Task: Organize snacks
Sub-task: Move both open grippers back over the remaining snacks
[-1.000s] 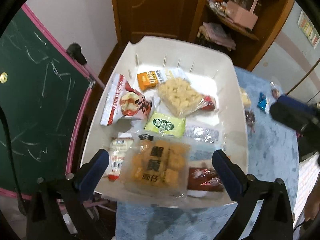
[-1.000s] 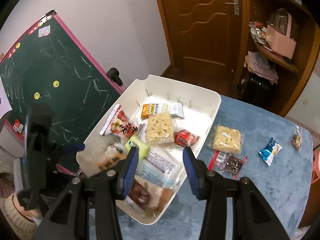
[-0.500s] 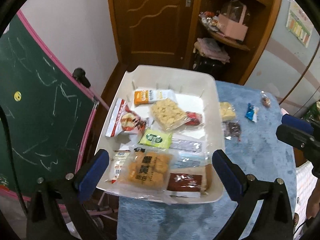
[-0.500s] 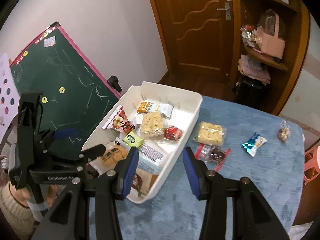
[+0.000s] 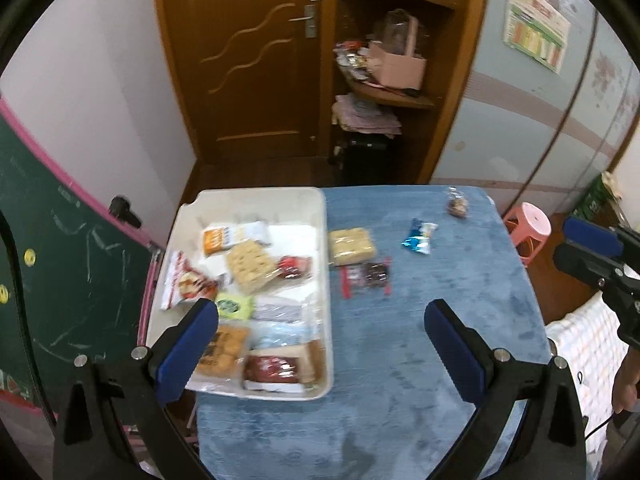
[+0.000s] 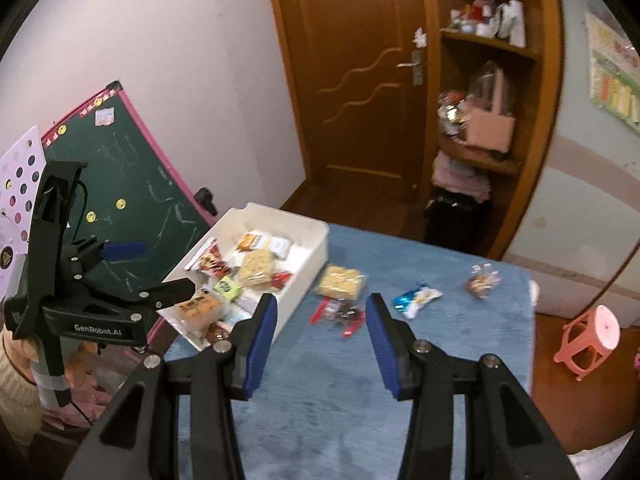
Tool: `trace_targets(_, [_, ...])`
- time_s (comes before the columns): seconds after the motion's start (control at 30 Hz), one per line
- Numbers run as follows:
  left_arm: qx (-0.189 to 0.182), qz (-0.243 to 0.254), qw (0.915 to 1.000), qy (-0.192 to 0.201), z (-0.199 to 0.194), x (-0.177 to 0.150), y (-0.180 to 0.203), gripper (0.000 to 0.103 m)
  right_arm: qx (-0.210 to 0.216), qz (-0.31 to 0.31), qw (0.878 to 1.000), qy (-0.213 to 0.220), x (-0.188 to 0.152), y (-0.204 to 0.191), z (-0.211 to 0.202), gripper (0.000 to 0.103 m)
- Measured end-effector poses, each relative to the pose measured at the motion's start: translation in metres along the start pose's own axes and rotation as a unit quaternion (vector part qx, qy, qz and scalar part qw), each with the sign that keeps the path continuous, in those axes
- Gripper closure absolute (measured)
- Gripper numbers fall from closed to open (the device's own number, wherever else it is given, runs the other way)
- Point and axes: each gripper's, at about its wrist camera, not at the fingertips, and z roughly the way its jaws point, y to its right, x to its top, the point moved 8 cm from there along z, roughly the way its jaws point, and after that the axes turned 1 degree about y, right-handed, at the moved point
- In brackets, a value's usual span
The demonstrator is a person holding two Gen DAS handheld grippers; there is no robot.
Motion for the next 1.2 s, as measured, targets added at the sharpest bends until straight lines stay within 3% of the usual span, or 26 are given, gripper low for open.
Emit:
trace_targets(0.33, [0.008,0.061,0.9978,0.025,-0.005,0.062,0.087,0.0,-0.074,0.035,0.996,0.018,0.011,0.094,-0.05,0.056])
trace_targets(0.53, [0.03,0.089,0.9949,0.038,0.007,0.116,0.124,0.0,-0.123,0.067,0.99,0.03,0.045,0.151,-0.072,0.056])
trace_targets(0.7, [0.035,0.082,0.9947,0.052,0.028,0.154,0.15,0.0,-0.161,0.081,0.982,0.049,0.081,0.191,-0.088,0.056])
trace_targets(0.73, [0.036,0.085,0.9945,0.051,0.035,0.158,0.156,0.0,-0.169,0.081,0.981,0.049,0.084,0.196,-0.086,0.052])
trace_targets(0.77, [0.037,0.09,0.9942,0.045,0.05,0.161,0.163,0.0,-0.182,0.082,0.979,0.047,0.088,0.205,-0.083,0.043])
trace_targets(0.83, [0.036,0.095,0.9944,0.032,0.073,0.162,0.171,0.0,-0.198,0.092,0.975,0.044,0.091,0.224,-0.072,0.039])
trace_targets(1.0, [0.038,0.108,0.9933,-0.015,0.157,0.147,0.188,0.0,-0.189,0.125,0.974,0.009,0.075,0.257,-0.017,0.039])
trace_targets(1.2, [0.039,0.115,0.9911,-0.055,0.238,0.123,0.189,0.0,-0.175,0.153,0.971,-0.055,0.032,0.276,0.074,0.039])
